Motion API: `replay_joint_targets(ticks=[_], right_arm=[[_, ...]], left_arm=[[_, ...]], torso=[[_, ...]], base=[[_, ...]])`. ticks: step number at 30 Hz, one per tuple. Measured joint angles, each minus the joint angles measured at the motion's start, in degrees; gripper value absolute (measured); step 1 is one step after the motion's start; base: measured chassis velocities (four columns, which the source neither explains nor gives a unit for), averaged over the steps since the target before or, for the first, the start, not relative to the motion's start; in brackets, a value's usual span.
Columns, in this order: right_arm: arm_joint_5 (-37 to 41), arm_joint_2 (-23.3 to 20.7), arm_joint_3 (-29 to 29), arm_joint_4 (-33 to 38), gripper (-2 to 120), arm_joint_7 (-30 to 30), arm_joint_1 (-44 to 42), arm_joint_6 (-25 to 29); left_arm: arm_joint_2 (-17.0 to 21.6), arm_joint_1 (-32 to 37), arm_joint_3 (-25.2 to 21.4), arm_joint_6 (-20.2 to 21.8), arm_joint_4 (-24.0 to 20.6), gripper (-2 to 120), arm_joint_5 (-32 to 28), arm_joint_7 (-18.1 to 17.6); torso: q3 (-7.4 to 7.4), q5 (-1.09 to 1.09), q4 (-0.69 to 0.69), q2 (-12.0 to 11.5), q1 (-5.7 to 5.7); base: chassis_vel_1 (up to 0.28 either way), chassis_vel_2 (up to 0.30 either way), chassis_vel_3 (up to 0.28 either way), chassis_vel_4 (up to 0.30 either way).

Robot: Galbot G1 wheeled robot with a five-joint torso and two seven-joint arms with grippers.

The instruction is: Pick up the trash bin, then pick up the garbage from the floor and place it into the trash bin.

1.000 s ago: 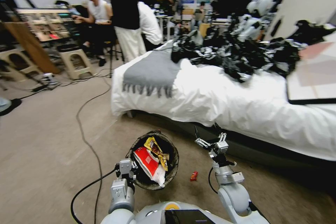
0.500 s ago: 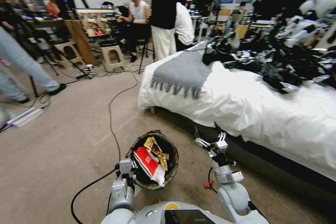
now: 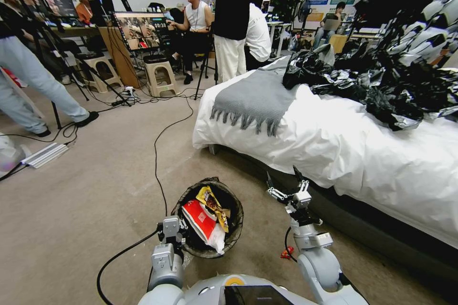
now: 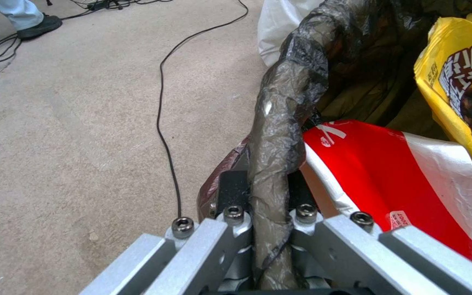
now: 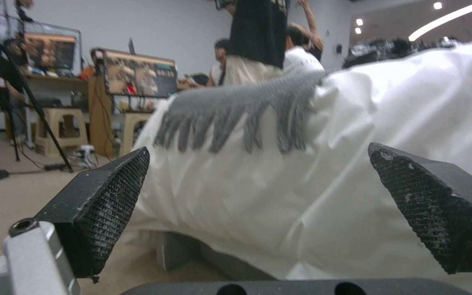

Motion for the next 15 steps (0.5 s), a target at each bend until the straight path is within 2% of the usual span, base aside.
replay_joint_targets(ticks=[1,5,9,15], right_arm=[[0.0,0.0,0.0,0.0,100,0.0,0.0,0.0],[0.6,-2.4,0.4,2.6,100,4.0,-3.7,-6.3],[1.5,-3.1,0.4,3.6,100,5.1,-4.8,-8.5],[4.4,-5.6,-1.0,6.6,100,8.6,-8.8,-17.8]], left_arm=[[0.0,0.0,0.0,0.0,0.0,0,0.0,0.0],[0.0,-0.4,0.2,0.0,0.4,0,0.0,0.0],[0.2,-0.5,0.3,0.0,0.4,0,-0.1,0.0],[0.8,-0.6,0.1,0.0,0.3,0,-0.5,0.0]], torso=[[0.00,0.00,0.00,0.0,0.00],[0.00,-0.01,-0.01,0.0,0.00],[0.00,0.00,0.00,0.0,0.00],[0.00,0.00,0.00,0.0,0.00]], base=[[0.000,0.000,0.000,0.000],[0.000,0.000,0.000,0.000],[0.000,0.000,0.000,0.000],[0.000,0.000,0.000,0.000]])
